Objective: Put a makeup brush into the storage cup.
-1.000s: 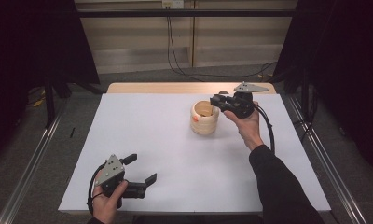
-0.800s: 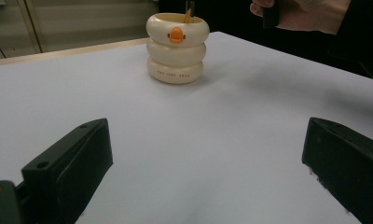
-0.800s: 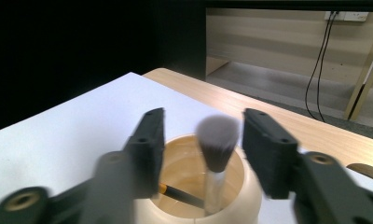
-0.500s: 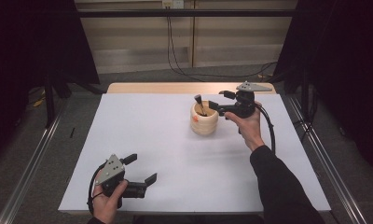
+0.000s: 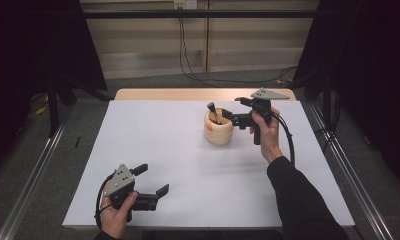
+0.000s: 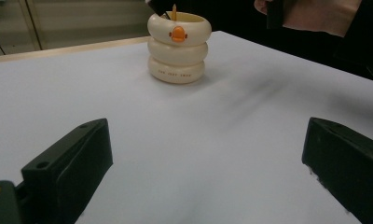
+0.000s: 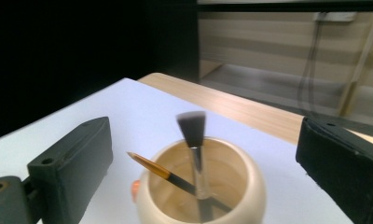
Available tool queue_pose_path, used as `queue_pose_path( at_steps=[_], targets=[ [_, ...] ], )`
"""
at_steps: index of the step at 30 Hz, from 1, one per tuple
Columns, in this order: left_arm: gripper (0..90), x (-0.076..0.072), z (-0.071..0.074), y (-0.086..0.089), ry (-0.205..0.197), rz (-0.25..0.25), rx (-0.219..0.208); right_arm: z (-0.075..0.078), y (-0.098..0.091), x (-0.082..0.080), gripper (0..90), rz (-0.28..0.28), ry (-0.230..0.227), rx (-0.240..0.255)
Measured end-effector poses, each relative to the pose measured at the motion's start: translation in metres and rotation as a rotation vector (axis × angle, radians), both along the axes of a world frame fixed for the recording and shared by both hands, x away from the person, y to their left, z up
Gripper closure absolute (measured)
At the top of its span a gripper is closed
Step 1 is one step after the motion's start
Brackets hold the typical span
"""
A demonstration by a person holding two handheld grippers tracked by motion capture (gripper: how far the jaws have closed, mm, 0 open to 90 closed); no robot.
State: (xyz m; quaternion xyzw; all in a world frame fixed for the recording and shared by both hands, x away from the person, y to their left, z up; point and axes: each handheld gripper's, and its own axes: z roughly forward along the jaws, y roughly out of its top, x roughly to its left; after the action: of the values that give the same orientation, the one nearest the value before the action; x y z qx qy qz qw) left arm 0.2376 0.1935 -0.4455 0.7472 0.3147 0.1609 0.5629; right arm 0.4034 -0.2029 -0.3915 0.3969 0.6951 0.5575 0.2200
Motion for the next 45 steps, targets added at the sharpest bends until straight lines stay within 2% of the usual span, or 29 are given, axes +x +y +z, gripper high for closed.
queue_pose_path(
  at_steps=[2, 8, 11, 14, 17, 19, 20, 22, 26, 33, 36, 38, 43, 45],
  targets=[
    [1.4, 0.000, -0.001, 0.000, 0.001, 0.005, 0.001, -0.001, -0.001, -0.002, 3.3, -0.013, -0.020, -0.003],
    [1.3, -0.001, 0.000, 0.002, -0.001, 0.008, 0.000, -0.003, -0.011, -0.010, 0.0, -0.031, -0.030, -0.006],
    [1.4, -0.002, 0.001, 0.002, -0.006, -0.004, 0.003, -0.004, -0.013, -0.017, 0.4, -0.072, -0.063, -0.025],
    [1.3, -0.005, 0.001, 0.002, -0.007, 0.004, 0.002, -0.005, -0.014, -0.025, 0.2, -0.075, -0.081, -0.032],
    [1.3, -0.005, 0.002, 0.004, -0.012, 0.002, 0.003, -0.005, -0.018, -0.033, 0.3, -0.103, -0.109, -0.038],
    [1.5, -0.005, 0.002, 0.004, -0.014, -0.020, -0.010, -0.005, -0.021, -0.036, 0.0, -0.101, -0.106, -0.029],
    [1.6, -0.005, 0.002, 0.004, -0.013, -0.009, 0.003, -0.005, -0.023, -0.038, 0.0, -0.102, -0.104, -0.028],
    [1.5, -0.006, 0.003, 0.003, -0.008, -0.001, -0.009, -0.005, -0.026, -0.040, 0.0, -0.100, -0.102, -0.030],
    [1.4, -0.005, 0.003, 0.005, -0.014, 0.005, -0.005, -0.004, -0.033, -0.048, 0.2, -0.102, -0.106, -0.027],
    [1.4, -0.005, 0.004, 0.005, -0.019, 0.001, -0.001, 0.000, -0.043, -0.070, 0.3, -0.118, -0.123, -0.029],
    [1.4, -0.006, 0.004, 0.005, -0.019, 0.002, 0.000, 0.002, -0.047, -0.080, 0.3, -0.128, -0.117, -0.053],
    [1.3, -0.006, 0.005, 0.006, -0.020, 0.010, -0.014, 0.004, -0.052, -0.085, 0.2, -0.127, -0.123, -0.048],
    [1.3, -0.006, 0.005, 0.008, -0.026, 0.019, -0.008, 0.005, -0.061, -0.100, 0.1, -0.127, -0.126, -0.045],
    [1.2, -0.006, 0.005, 0.009, -0.029, 0.018, -0.013, 0.003, -0.064, -0.108, 0.3, -0.131, -0.113, -0.032]
  ],
)
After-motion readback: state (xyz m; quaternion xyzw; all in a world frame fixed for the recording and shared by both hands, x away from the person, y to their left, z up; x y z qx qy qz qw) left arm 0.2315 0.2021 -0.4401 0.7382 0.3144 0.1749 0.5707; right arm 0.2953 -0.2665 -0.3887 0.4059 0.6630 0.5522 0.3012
